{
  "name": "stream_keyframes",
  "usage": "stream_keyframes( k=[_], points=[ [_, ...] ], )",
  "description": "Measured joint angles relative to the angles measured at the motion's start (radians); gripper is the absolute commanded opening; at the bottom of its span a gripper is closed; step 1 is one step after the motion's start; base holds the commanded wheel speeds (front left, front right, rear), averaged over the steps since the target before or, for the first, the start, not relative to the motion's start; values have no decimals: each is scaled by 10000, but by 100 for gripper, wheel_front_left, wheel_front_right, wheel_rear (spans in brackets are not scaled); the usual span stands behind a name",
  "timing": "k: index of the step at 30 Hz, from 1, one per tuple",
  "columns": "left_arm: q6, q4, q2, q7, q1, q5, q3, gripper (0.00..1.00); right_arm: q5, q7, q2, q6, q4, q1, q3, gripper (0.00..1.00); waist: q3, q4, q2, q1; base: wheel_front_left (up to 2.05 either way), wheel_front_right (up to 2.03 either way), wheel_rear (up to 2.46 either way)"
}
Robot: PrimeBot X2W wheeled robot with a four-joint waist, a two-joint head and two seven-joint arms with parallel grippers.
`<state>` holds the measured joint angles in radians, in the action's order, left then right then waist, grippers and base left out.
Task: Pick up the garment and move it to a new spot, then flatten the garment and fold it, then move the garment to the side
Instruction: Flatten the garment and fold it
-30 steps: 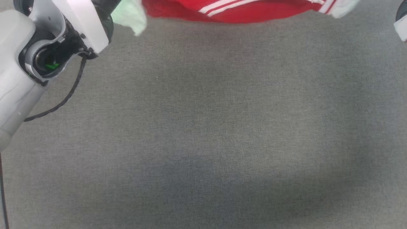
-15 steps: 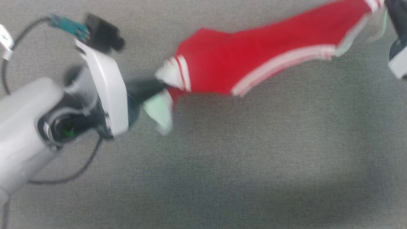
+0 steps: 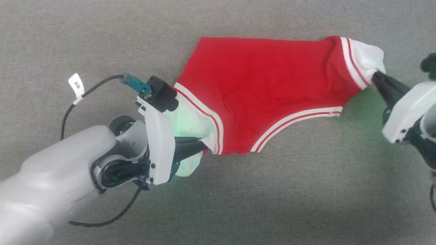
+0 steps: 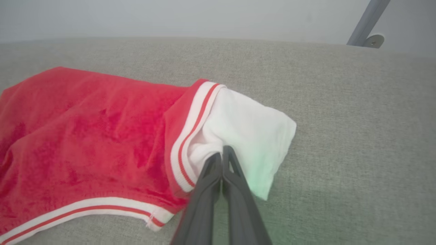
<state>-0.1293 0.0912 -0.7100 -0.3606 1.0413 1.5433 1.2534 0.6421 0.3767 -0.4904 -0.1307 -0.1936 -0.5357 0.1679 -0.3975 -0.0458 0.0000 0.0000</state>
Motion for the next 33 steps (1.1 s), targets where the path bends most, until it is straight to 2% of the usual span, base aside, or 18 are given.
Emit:
stream_keyframes(
  k=[3, 4, 5, 6, 18, 27, 28, 29, 30, 31, 33],
  points=[
    [0, 562, 219, -2, -82, -232, 63, 1, -92, -242, 100, 0, -127, 27, 209, 0, -42, -73, 0, 0, 0, 0, 0],
    [0, 709, 247, -2, -81, -472, 84, 33, -100, -291, 123, 0, -173, 26, 253, 0, -46, -92, 0, 0, 0, 0, 0],
    [0, 830, 245, 21, -80, -694, 105, 57, -100, -330, 142, 0, -217, 25, 284, 0, -48, -108, 0, 0, 0, 0, 0],
    [0, 922, 211, 25, -73, -819, 119, 100, -100, -364, 146, 0, -261, 19, 311, 0, -47, -117, 0, 0, 0, 0, 0],
    [0, -211, -825, -184, 42, -1672, 230, 100, -6, -633, 105, 0, -424, -94, 468, 0, 32, -59, 0, 0, 0, 0, 0],
    [0, -554, -884, 33, 0, -1724, 247, 100, 23, -639, 92, 0, -412, -289, 614, 0, 10, -90, 0, 0, 0, 0, 0],
    [0, -560, -882, 29, 0, -1710, 249, 96, 25, -639, 86, 0, -408, -322, 621, 0, 11, -102, 0, 0, 0, 0, 0],
    [0, -564, -874, 29, 0, -1712, 249, 64, 31, -639, 84, 0, -405, -338, 627, 0, 11, -110, 0, 0, 0, 0, 0],
    [0, -564, -871, 73, -3, -1710, 251, 38, 48, -639, 81, 0, -403, -342, 635, 0, 11, -119, 0, 0, 0, 0, 0],
    [0, -570, -863, 132, -17, -1657, 249, 2, 52, -639, 75, 0, -405, -342, 642, 0, 10, -127, 0, 0, 0, 0, 0],
    [0, -644, -825, 198, -27, -1519, 251, 0, 81, -640, 52, 0, -407, -342, 650, 0, 21, -134, 0, 0, 0, 0, 0]
  ],
)
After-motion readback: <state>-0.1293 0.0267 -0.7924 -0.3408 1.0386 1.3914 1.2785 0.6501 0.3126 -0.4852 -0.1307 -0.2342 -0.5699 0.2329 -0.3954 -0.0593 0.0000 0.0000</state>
